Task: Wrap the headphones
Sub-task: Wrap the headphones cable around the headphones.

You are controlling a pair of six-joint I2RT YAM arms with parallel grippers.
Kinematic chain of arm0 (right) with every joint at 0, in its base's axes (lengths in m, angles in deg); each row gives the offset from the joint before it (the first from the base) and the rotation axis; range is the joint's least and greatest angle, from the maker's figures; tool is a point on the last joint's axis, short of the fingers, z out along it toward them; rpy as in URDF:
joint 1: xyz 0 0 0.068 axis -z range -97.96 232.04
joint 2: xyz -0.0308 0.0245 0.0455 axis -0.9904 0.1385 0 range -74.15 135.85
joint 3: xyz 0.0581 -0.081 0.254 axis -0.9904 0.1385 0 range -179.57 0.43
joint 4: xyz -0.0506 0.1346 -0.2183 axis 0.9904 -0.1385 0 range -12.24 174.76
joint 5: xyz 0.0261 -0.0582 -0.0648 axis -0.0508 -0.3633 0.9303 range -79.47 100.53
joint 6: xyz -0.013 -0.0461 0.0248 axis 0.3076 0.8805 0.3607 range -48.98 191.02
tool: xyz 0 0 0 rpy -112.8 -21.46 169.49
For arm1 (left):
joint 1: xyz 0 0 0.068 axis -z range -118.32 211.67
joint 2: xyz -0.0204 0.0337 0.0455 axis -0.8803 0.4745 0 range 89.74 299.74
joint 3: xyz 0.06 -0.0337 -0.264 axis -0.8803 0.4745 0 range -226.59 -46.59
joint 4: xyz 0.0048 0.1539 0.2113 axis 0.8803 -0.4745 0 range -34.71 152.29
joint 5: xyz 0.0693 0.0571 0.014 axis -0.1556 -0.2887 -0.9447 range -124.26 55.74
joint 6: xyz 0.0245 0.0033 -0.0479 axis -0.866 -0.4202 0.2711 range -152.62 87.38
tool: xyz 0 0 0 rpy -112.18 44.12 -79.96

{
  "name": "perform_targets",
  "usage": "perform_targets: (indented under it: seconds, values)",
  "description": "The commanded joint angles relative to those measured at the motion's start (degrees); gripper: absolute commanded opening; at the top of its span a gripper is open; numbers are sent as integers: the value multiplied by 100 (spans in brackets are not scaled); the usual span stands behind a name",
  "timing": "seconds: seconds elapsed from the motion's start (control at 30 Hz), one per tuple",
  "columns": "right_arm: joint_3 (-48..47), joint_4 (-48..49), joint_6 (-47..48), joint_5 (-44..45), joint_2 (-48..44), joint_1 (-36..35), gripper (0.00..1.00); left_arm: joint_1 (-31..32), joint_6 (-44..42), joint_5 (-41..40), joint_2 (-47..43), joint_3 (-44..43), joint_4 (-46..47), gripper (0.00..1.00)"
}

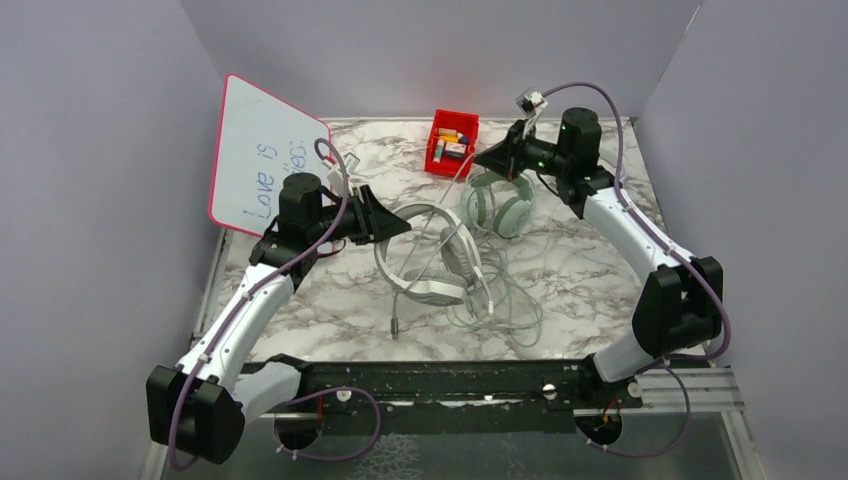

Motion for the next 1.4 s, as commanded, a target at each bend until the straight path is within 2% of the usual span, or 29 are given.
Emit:
perform_targets:
  seconds: [0.0, 0.17, 0.27, 0.53, 0.77, 0.9, 1.03, 1.23, 1.37]
  values:
    - [-478, -620, 226, 511, -202, 121, 0, -24, -593, -396, -195, 154, -354, 0]
    - [-859, -1200, 403, 679, -324, 123, 0, -46, -858, -948, -444, 389, -363, 0]
    - [-1067, -1460, 417, 591, -358, 123, 0, -47, -981, -1540, -583, 493, -440, 0]
    - [-1573, -2310, 426, -357, -429, 94, 0, -47, -1345, -2900, -707, 407, -251, 0]
    - [-1965, -3189, 357, -580, -424, -329, 0, -48, -1618, -3868, -387, 185, 474, 0]
    - [-2016, -3383, 141, -666, -485, -489, 0, -49, -1730, -4400, -204, 135, 1063, 0]
    - [-2061, -3719, 278, -765, -541, -641, 0, -46, -2111, -4674, 40, -174, 1375, 0]
    - [-1778, -3520, -61, -937, -617, -766, 0, -44, -2442, -4753, 158, -381, 1957, 0]
    - [-1348, -2625, -917, -1227, -683, -912, 3, -47, -2421, -4638, 163, -426, 2379, 0]
